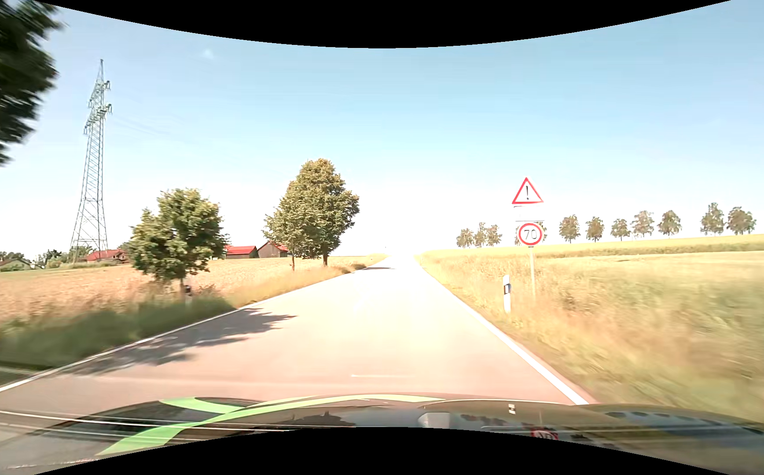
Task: Follow the waypoints while adhering to traffic rules and regulations
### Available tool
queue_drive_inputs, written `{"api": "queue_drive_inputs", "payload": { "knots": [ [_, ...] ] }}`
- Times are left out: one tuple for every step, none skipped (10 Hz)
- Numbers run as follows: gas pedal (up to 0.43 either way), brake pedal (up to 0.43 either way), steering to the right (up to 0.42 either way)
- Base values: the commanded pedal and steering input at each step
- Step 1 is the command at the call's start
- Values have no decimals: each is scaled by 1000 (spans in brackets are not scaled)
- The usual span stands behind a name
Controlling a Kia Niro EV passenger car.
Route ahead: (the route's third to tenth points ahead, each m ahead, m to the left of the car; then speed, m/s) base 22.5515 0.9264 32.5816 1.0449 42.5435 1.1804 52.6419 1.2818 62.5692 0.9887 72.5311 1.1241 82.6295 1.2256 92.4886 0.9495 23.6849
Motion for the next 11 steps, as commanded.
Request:
{"api": "queue_drive_inputs", "payload": {
  "knots": [
    [339, 0, 0],
    [339, 0, 0],
    [339, 0, 0],
    [339, 0, 0],
    [339, 0, 0],
    [339, 0, 0],
    [331, 0, 0],
    [299, 0, 0],
    [299, 0, 0],
    [299, 0, 0],
    [299, 0, 0]
  ]
}}
